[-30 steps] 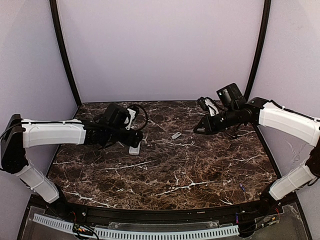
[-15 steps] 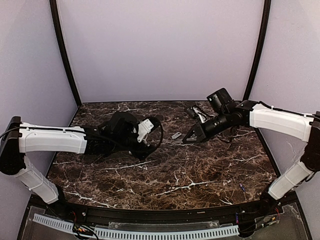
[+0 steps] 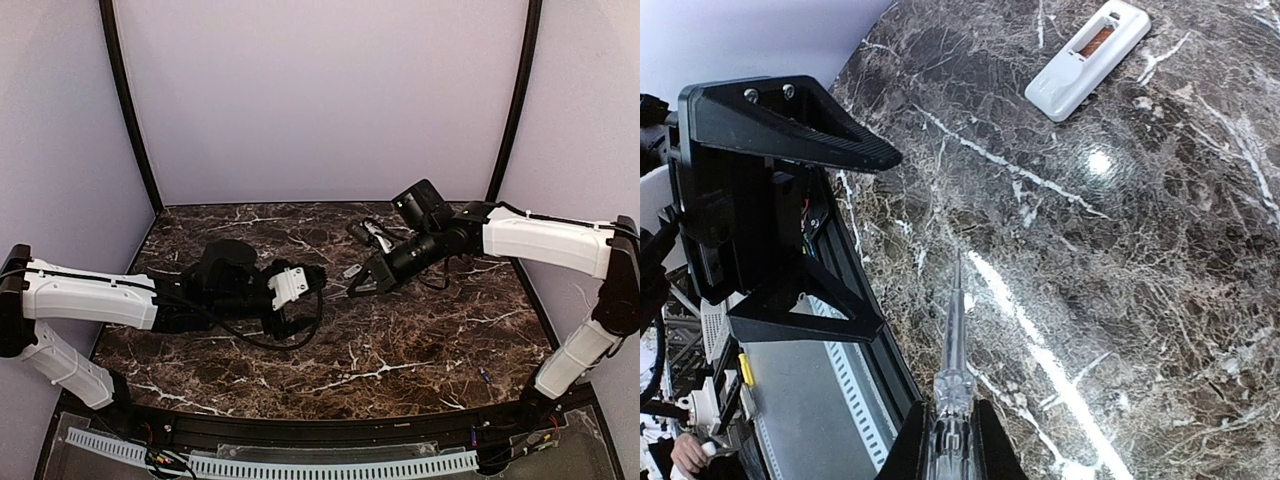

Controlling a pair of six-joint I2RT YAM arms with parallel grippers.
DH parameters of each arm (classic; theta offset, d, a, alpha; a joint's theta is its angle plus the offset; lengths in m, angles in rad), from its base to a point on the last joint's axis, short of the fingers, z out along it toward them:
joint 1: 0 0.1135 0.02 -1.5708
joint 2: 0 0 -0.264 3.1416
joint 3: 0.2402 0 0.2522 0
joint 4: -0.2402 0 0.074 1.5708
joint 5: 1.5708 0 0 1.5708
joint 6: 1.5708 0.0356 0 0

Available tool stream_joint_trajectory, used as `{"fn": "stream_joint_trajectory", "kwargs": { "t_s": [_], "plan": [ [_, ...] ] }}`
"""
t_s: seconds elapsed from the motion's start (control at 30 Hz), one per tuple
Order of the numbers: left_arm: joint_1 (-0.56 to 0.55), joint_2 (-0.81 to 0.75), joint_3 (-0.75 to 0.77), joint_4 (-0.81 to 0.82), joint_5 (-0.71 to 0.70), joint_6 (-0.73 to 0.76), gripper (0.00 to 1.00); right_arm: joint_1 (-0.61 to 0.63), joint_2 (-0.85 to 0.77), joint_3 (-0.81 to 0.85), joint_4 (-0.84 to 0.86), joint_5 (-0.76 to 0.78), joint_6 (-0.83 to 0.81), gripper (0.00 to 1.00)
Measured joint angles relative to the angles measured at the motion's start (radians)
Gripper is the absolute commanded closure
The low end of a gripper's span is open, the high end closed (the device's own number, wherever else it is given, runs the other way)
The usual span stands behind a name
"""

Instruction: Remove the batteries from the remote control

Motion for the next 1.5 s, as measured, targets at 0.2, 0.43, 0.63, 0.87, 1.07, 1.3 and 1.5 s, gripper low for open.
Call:
{"fn": "stream_joint_trajectory", "kwargs": {
  "t_s": [0.2, 0.43, 0.63, 0.87, 1.07, 1.3, 1.5],
  "plan": [
    [0.000, 0.014, 0.001, 0.023, 0.042, 0.049, 0.19, 0.032, 0.024, 0.018, 0.005, -0.016, 0.011, 1.00],
    [0.000, 0.051, 0.008, 0.032, 0.060, 0.061, 0.27, 0.046, 0.042, 0.023, 0.018, -0.023, 0.027, 1.00],
    [0.000, 0.077, 0.045, 0.033, 0.075, 0.053, 0.39, 0.051, 0.044, 0.024, 0.024, -0.023, 0.035, 1.00],
    [0.000, 0.112, 0.068, 0.034, 0.085, 0.034, 0.54, 0.051, 0.050, 0.024, 0.027, -0.023, 0.041, 1.00],
    [0.000, 0.116, 0.068, 0.035, 0.095, 0.027, 0.72, 0.051, 0.050, 0.024, 0.028, -0.023, 0.048, 1.00],
    [0.000, 0.116, 0.068, 0.038, 0.097, 0.020, 0.81, 0.053, 0.050, 0.024, 0.047, -0.033, 0.055, 1.00],
    [0.000, 0.119, 0.069, 0.040, 0.095, 0.014, 0.99, 0.053, 0.050, 0.024, 0.050, -0.043, 0.056, 1.00]
  ]
}}
